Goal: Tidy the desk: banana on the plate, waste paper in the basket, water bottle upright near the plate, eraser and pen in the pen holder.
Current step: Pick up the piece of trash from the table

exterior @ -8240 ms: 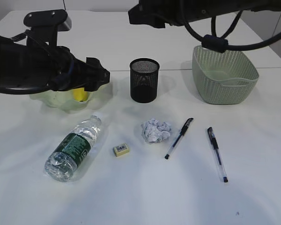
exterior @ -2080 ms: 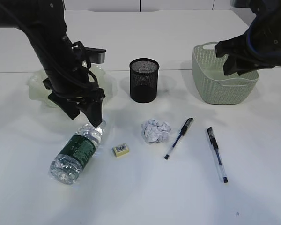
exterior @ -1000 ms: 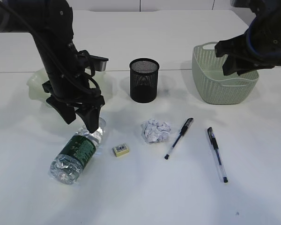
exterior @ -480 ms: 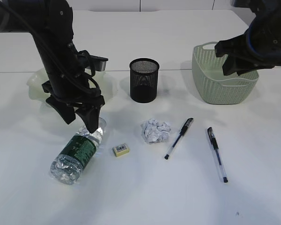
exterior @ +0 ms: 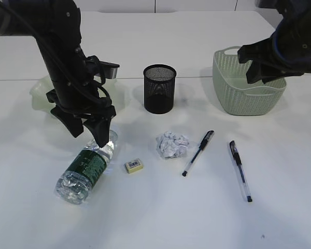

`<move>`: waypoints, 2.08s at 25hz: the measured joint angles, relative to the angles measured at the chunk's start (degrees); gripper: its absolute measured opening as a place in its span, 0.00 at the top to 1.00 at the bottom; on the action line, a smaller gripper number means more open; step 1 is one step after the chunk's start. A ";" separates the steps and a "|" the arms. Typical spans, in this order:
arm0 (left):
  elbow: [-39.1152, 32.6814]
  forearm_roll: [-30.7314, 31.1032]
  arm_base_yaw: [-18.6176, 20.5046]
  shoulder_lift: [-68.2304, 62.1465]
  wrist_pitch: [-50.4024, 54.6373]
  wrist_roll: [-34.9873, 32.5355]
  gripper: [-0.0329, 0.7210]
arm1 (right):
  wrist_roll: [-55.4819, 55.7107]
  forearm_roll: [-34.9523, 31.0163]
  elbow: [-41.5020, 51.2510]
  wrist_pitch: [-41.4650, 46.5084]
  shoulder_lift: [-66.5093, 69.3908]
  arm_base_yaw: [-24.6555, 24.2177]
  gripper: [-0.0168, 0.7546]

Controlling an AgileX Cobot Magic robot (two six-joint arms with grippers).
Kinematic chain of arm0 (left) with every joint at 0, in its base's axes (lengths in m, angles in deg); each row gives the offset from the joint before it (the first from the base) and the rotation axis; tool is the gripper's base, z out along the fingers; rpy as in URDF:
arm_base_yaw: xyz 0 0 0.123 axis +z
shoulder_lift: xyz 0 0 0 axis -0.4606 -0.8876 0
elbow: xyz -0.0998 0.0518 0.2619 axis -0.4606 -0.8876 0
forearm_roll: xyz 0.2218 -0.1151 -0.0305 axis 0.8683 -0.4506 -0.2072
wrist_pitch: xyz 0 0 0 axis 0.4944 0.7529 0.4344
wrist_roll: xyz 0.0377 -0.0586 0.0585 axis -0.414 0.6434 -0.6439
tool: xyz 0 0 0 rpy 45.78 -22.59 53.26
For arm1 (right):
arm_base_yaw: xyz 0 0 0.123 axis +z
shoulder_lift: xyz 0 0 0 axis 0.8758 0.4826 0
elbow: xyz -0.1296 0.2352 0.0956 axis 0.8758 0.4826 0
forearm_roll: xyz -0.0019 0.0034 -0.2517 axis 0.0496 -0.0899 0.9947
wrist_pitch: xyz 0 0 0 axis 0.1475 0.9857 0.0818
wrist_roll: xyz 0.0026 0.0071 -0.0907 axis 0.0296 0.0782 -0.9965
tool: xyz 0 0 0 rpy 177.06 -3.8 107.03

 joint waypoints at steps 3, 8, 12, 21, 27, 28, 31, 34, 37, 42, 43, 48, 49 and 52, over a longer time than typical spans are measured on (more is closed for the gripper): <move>0.00 0.00 0.00 0.00 0.00 0.00 0.24 | 0.00 0.00 0.00 0.37 0.00 0.00 0.68; 0.00 0.13 0.00 0.00 0.00 0.09 0.24 | 0.00 0.00 0.00 0.75 0.00 0.00 0.68; 0.00 0.13 0.00 0.00 0.00 0.69 0.24 | 0.00 -0.04 0.00 0.73 0.00 0.00 0.68; 0.00 0.13 0.00 0.00 0.00 1.12 0.24 | 0.00 -0.04 0.00 0.87 0.00 0.00 0.68; 0.00 0.17 0.00 0.00 0.00 1.25 0.24 | 0.00 -0.04 0.00 0.99 0.00 0.00 0.68; 0.00 0.17 0.00 0.00 0.00 1.25 0.24 | 0.00 -0.04 0.00 0.99 0.00 0.00 0.68; 0.00 0.17 0.00 0.00 0.00 1.25 0.24 | 0.00 -0.13 0.00 0.99 0.00 0.00 0.68; 0.00 0.17 0.00 0.00 0.00 1.25 0.24 | 0.00 -0.53 0.00 0.99 0.00 0.00 0.68; 0.00 0.17 0.00 0.00 0.00 1.25 0.24 | 0.00 -1.90 0.00 1.11 0.00 0.00 0.68; 0.00 0.17 0.00 0.00 0.00 1.25 0.24 | 0.00 -2.80 0.00 1.01 0.00 0.00 0.68; 0.00 0.17 0.00 0.00 0.00 1.25 0.24 | 0.00 -3.06 0.00 0.93 0.00 0.00 0.68; 0.00 0.17 0.00 0.00 0.00 1.25 0.24 | -2.73 -5.26 0.00 -0.35 0.00 0.00 0.68; 0.00 0.17 0.00 0.00 0.00 1.25 0.24 | -3.44 -5.87 0.00 -0.74 0.00 0.00 0.68; 0.00 0.17 0.00 0.00 0.00 1.25 0.24 | -5.56 -7.73 0.00 -1.50 0.14 0.00 0.68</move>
